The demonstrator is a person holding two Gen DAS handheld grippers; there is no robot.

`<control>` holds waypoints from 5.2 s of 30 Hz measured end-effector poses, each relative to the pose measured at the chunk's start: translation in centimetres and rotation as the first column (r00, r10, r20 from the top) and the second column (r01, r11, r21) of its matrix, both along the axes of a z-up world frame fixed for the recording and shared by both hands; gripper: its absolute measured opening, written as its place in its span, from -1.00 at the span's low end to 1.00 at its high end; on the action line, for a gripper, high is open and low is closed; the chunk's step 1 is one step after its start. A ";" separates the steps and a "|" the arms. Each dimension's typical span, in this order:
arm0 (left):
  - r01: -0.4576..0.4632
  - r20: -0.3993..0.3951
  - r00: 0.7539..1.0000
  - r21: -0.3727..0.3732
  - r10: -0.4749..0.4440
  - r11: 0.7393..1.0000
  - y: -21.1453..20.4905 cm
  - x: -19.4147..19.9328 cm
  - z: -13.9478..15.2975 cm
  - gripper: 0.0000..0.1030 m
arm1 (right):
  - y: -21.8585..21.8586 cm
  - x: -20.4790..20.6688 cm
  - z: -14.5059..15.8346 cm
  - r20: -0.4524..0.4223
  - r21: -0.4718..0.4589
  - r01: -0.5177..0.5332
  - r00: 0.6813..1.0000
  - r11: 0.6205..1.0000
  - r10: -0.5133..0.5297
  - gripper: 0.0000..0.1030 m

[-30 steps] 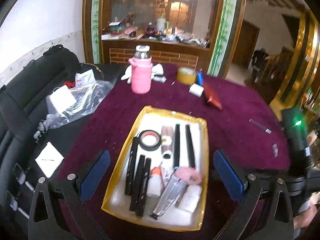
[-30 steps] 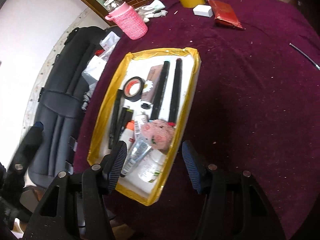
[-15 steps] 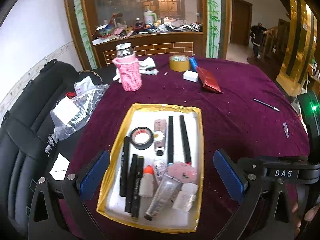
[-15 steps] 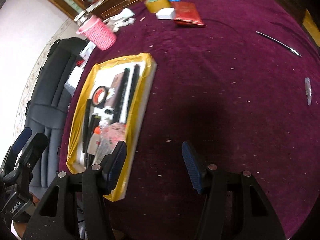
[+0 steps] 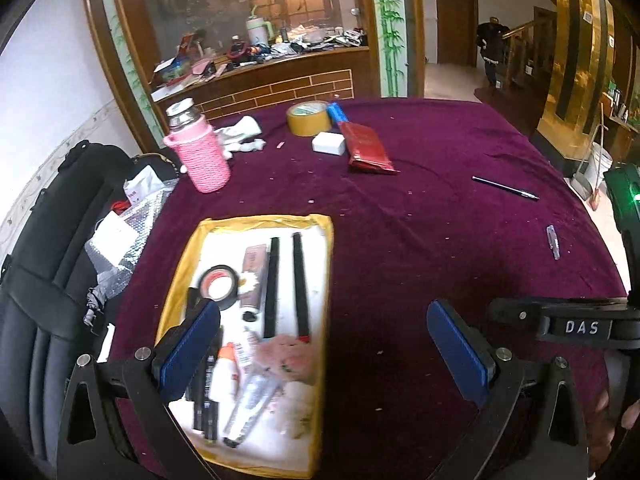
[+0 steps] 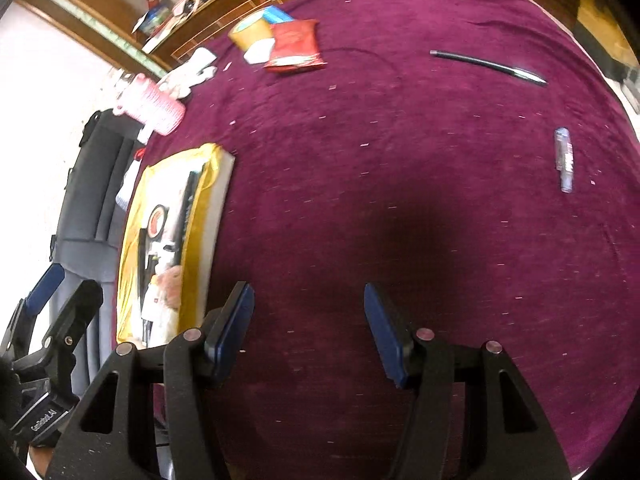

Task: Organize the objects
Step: 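Move both open grippers toward the black pen and clear pen, then grasp the black pen with the right gripper while the left grasps the clear pen, then carry both pens to the tray and lower them in, then open both grippers and lift them away from the tray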

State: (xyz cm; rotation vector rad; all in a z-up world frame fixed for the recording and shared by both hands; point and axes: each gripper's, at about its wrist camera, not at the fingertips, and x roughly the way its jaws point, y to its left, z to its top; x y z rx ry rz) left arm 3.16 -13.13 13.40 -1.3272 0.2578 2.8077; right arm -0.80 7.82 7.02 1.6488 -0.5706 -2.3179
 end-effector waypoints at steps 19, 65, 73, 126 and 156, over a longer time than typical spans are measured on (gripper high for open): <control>-0.033 0.170 0.985 0.194 0.000 0.981 5.8 0.9 -2.4 0.97 | 16.9 -12.7 -0.2 -0.095 0.319 0.073 0.994 0.945 -0.045 0.10; 0.560 0.215 0.791 0.126 -0.573 0.819 32.8 -9.2 -12.2 -0.52 | 28.0 -1.4 -1.7 0.048 -0.080 0.190 0.981 0.979 -0.186 -0.86; 0.473 0.221 0.829 0.215 -0.515 0.854 29.2 -8.7 -10.6 -0.78 | 26.3 -0.9 -1.5 0.035 -0.123 0.158 0.987 0.980 -0.155 -0.86; -0.164 0.261 0.964 0.425 0.053 0.890 -19.6 -15.7 -10.9 -0.30 | -24.0 -14.1 -6.0 0.159 -0.197 -0.222 0.954 0.955 0.255 -0.84; -0.466 -0.375 0.826 -0.033 0.421 0.884 -9.4 4.3 8.3 0.98 | -16.8 -3.5 4.4 -0.125 -0.095 -0.365 0.927 0.926 0.353 -0.18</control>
